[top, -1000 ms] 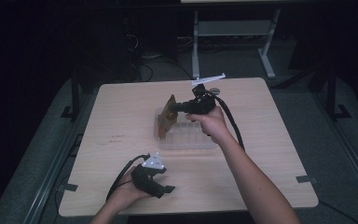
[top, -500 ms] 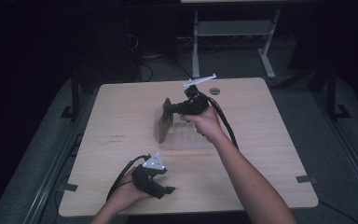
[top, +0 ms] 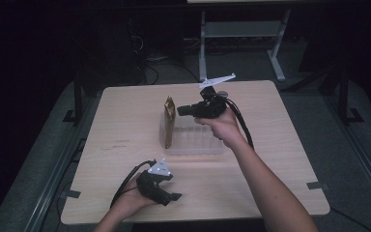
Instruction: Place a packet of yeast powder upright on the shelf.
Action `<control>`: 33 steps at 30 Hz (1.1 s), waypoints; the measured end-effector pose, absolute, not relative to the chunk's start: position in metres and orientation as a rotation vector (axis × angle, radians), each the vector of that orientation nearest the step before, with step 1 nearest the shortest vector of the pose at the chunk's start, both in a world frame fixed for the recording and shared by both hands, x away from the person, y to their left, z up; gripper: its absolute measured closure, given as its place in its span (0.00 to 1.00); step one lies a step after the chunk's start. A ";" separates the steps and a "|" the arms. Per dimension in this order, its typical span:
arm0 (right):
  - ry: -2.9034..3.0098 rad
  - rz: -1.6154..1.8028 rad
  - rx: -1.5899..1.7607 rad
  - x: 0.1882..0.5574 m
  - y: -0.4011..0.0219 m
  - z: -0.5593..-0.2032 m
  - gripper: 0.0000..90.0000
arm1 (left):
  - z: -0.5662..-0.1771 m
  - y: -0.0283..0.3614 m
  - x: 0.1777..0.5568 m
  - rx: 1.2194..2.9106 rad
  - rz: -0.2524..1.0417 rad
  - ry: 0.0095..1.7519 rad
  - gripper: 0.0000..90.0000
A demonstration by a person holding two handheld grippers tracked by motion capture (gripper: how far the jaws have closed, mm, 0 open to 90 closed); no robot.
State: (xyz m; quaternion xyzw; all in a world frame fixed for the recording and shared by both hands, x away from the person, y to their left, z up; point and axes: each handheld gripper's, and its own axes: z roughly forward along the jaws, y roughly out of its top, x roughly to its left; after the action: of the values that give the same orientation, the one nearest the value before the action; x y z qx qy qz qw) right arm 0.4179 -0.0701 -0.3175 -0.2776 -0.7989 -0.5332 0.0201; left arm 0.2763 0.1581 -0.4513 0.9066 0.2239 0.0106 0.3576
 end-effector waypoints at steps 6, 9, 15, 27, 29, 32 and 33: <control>-2.549 -1.648 -0.816 0.400 -0.081 -0.320 0.99 | -0.451 0.160 0.277 2.361 0.038 0.561 0.25; -2.577 -1.638 -0.819 0.392 -0.087 -0.323 0.93 | -0.451 0.160 0.277 2.350 0.038 0.571 0.25; -2.694 -1.597 -0.822 0.381 -0.097 -0.330 0.81 | -0.450 0.160 0.277 2.339 0.027 0.580 0.25; -2.786 -1.538 -0.855 0.348 -0.125 -0.357 0.46 | -0.446 0.161 0.276 2.317 0.038 0.588 0.25; -2.798 -1.531 -0.852 0.346 -0.127 -0.359 0.44 | -0.446 0.161 0.276 2.315 0.039 0.591 0.25; -2.808 -1.515 -0.870 0.337 -0.135 -0.369 0.39 | -0.446 0.161 0.276 2.313 0.040 0.592 0.25; -2.811 -1.511 -0.872 0.335 -0.137 -0.372 0.37 | -0.445 0.161 0.276 2.313 0.040 0.592 0.25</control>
State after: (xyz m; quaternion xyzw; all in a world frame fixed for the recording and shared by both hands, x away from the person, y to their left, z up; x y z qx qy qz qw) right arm 0.3354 -0.1367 -0.3720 -0.2626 -0.8467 -0.4552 -0.0834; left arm 0.2759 0.1610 -0.4455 0.9007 0.2307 0.0156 0.3679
